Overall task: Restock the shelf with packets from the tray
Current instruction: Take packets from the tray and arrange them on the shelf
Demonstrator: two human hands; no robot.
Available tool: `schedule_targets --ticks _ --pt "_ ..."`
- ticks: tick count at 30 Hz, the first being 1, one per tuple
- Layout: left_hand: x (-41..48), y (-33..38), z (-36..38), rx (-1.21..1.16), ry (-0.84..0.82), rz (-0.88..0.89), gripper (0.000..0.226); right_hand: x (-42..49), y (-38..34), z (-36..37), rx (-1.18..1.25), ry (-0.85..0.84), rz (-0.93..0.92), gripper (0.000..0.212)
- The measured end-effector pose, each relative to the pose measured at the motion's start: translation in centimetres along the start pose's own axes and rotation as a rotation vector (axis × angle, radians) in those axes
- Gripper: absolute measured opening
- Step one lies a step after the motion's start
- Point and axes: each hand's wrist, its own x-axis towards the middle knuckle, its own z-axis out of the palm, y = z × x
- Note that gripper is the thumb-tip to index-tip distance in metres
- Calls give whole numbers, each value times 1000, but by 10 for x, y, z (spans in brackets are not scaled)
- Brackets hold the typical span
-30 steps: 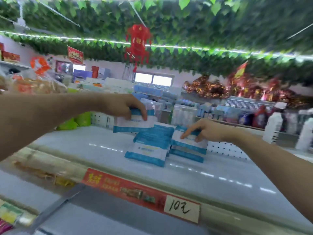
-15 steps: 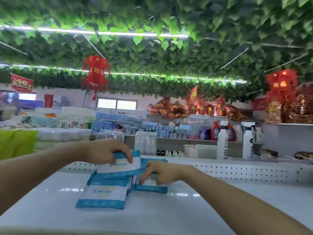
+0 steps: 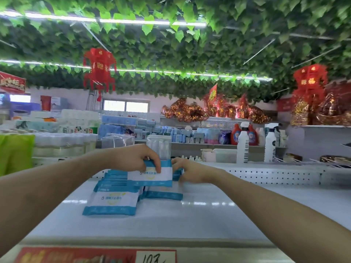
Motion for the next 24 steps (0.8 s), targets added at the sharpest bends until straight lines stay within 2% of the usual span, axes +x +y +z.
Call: schedule_targets --ticks 9,16,24 --pt "51 4 40 4 -67 47 48 -17 29 -21 -69 75 90 56" --pt "60 -19 65 18 -103 5 47 -32 35 -25 -68 74 55 56" --pt "60 -26 68 115 -75 51 42 -24 34 -23 -134 121 48 54"
